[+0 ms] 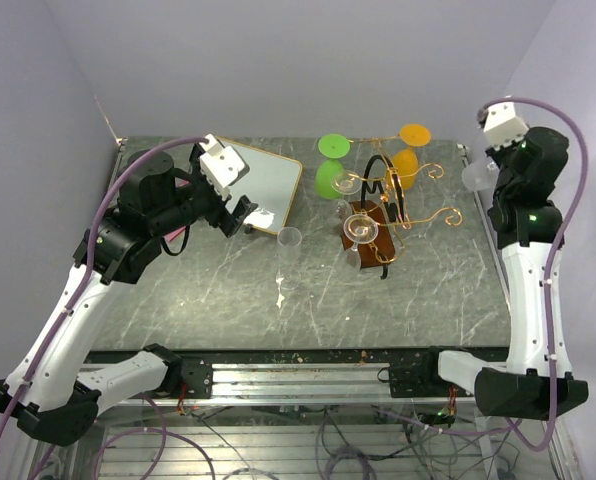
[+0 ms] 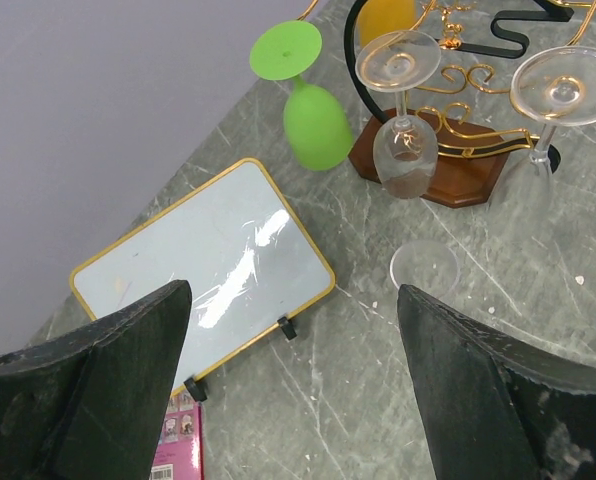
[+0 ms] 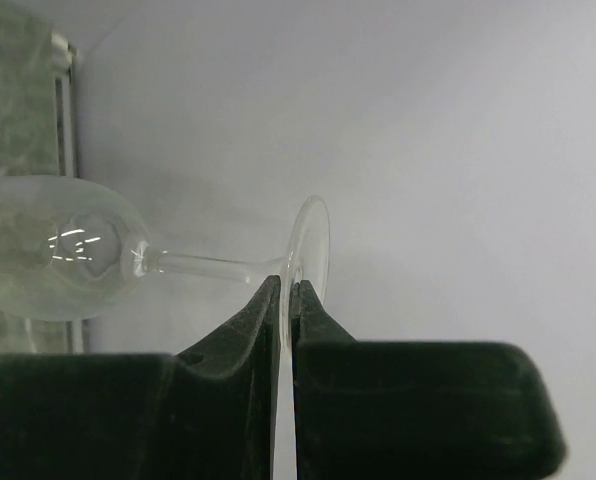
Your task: Place the wine glass upside down on the wine glass rack
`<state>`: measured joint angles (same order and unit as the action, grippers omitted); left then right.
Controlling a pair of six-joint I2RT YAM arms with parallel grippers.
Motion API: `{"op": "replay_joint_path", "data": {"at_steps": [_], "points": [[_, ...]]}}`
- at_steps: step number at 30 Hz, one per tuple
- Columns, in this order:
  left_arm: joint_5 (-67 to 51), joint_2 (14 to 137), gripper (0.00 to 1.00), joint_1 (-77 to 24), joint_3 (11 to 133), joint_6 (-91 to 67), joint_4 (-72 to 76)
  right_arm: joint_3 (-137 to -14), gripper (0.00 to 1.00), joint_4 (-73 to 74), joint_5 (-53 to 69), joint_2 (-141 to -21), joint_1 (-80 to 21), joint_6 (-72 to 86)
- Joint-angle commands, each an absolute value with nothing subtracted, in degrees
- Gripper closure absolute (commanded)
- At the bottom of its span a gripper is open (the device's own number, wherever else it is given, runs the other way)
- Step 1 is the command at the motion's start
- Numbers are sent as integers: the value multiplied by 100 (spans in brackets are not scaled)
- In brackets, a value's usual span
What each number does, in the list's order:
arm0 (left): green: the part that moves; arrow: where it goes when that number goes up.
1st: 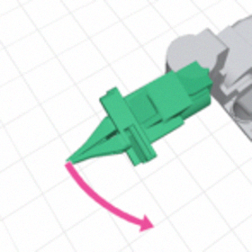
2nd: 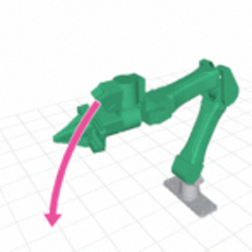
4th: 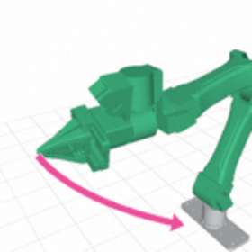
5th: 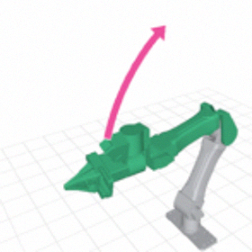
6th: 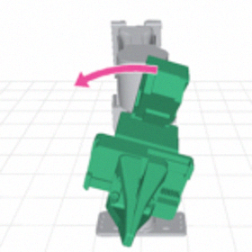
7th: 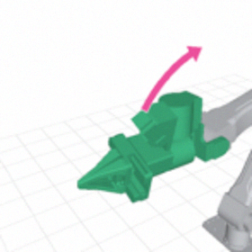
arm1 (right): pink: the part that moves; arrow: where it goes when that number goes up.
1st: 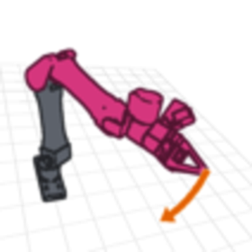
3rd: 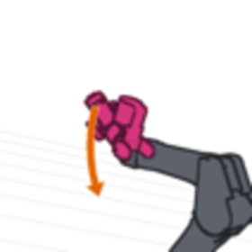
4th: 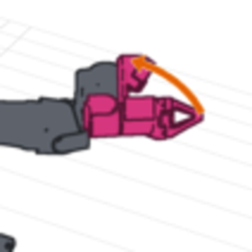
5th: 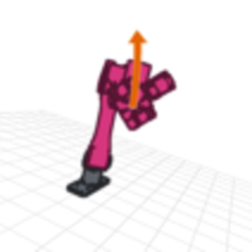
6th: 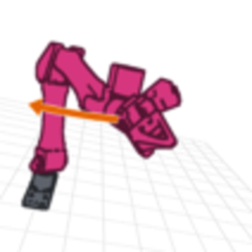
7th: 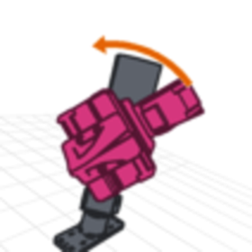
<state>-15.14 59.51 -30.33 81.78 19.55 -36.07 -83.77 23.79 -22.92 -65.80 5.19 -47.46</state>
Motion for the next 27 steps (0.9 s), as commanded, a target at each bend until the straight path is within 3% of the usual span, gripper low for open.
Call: {"op": "replay_joint_path", "data": {"at_steps": [1,17,27], "points": [[-1626,5913,6,-3019,8174,2097,-3567,-7998,100,2071,-2103,-6480,545,-5818],[-1858,5944,7,-2968,8157,2206,-3656,-7919,100,3706,451,-6757,188,-6952],[-1949,5958,7,-2922,8148,2206,-3650,-7954,100,4092,666,-7082,-303,-7908]]}}
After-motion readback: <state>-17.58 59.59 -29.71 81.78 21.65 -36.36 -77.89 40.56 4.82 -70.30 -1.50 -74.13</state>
